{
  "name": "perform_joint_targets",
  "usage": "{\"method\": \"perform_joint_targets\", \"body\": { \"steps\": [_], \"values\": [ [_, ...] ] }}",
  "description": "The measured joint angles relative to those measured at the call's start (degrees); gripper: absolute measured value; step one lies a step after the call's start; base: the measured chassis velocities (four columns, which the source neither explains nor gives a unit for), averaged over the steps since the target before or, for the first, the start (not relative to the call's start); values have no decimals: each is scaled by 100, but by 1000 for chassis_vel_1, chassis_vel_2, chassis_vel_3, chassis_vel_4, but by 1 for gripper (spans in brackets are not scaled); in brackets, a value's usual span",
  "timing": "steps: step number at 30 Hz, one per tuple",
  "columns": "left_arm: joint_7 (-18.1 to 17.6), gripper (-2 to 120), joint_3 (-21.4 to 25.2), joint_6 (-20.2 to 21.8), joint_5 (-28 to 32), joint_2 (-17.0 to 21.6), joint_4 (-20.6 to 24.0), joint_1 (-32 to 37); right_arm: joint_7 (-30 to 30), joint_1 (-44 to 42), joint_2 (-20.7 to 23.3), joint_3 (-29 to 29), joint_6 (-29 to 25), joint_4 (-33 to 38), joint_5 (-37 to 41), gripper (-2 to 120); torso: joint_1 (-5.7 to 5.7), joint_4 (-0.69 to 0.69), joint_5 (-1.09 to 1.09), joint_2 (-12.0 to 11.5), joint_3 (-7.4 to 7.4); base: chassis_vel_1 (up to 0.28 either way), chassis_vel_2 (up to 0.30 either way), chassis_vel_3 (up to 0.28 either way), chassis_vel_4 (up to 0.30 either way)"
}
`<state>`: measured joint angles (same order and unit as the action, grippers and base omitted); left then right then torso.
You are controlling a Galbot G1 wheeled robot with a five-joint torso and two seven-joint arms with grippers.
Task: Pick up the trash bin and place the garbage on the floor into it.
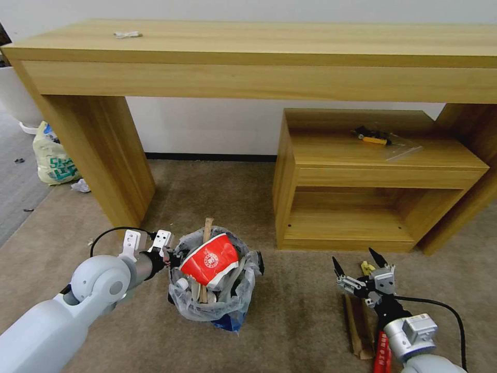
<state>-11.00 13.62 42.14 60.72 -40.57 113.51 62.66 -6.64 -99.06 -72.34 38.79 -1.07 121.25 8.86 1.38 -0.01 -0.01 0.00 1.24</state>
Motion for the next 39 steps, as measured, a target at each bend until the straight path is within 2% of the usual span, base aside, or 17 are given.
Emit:
{"method": "perform_joint_targets", "body": {
  "steps": [9,13,17,20,22,25,30,39],
  "values": [
    [7,0,-6,0,0,-22,-6,3,170,11,34,-27,51,-52,32,100,0,0,0,0,0,-108,-114,114,109],
    [11,0,-9,0,-5,-30,-10,2,230,-108,138,33,329,-156,301,100,0,0,-2,0,0,-17,-27,25,12],
    [12,0,-12,0,-15,-48,-12,0,77,-193,293,180,403,-498,404,100,0,1,-2,0,0,0,0,0,0],
    [14,0,-30,0,-50,-91,-15,4,-166,-222,640,302,568,-1119,536,100,0,0,-2,0,0,0,0,0,0],
    [16,0,-41,0,-69,-107,-17,9,-195,-156,687,292,647,-1316,515,100,0,-1,-1,0,0,0,0,0,0],
    [15,0,-59,0,-82,-123,-17,19,-211,66,746,181,861,-1684,547,100,0,-1,-1,0,0,0,0,0,0],
    [-14,0,-73,0,-81,-110,-17,23,-123,715,963,-247,1467,-2396,1300,100,0,1,0,0,0,0,0,0,0],
    [-53,0,-89,0,41,-58,-14,-5,286,1445,1195,-833,2258,-3017,1978,100,0,0,-2,-1,0,0,0,0,0]
  ]
}}
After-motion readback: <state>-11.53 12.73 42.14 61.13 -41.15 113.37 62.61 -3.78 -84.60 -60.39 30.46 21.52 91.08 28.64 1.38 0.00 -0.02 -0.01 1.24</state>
